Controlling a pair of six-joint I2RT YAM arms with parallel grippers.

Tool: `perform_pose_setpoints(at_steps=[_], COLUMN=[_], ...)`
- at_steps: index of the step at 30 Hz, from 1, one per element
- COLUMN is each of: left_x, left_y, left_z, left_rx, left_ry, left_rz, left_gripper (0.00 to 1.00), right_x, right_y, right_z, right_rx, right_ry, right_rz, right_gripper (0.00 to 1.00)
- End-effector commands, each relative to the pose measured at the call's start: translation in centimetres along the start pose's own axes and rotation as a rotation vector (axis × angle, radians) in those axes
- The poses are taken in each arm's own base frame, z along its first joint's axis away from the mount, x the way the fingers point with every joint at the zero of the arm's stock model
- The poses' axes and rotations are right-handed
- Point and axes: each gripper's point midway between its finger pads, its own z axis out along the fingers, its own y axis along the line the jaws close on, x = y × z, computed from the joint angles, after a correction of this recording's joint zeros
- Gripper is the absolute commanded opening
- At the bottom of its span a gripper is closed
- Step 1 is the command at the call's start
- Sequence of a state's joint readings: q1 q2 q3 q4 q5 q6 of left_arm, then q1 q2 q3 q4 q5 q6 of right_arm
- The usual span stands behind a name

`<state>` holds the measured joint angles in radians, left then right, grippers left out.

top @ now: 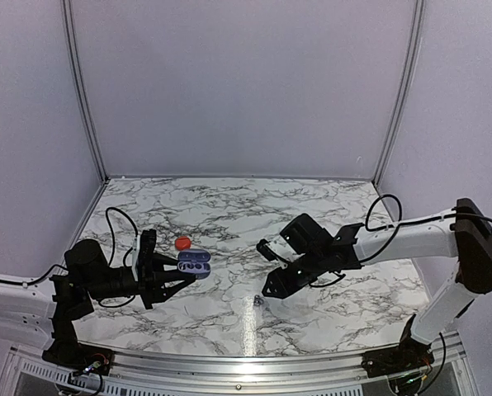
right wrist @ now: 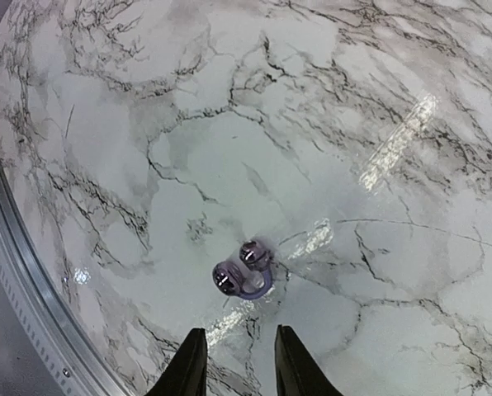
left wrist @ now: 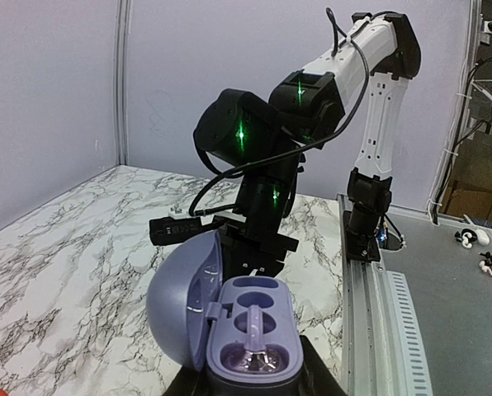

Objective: Insert the wireless bluetooth earbuds into the charging case
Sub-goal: Move the right earbud to the center of the board.

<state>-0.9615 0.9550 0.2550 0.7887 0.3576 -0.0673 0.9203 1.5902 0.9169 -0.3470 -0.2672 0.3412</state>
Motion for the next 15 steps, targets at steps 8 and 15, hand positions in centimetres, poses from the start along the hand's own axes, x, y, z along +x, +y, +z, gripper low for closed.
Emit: perform_pose_setpoints(at_steps=[8, 15], left_x=[-1.1, -1.1], left_y=[0.1, 0.1], left_z=[-0.2, -0.2], left_rx=[-0.005, -0.008], left_ry=[-0.045, -0.046], left_rz=[0.024, 0.029], left_gripper=[0.00, 0.00], right_x=[-0.5, -0.6], right_y=[-0.2, -0.4], right_z=[3.1, 4.3], right_rx=[0.013, 0.031], right_ry=[-0.010, 0.020], right_rz=[0.081, 0.061], right_gripper=[0.30, 0.33])
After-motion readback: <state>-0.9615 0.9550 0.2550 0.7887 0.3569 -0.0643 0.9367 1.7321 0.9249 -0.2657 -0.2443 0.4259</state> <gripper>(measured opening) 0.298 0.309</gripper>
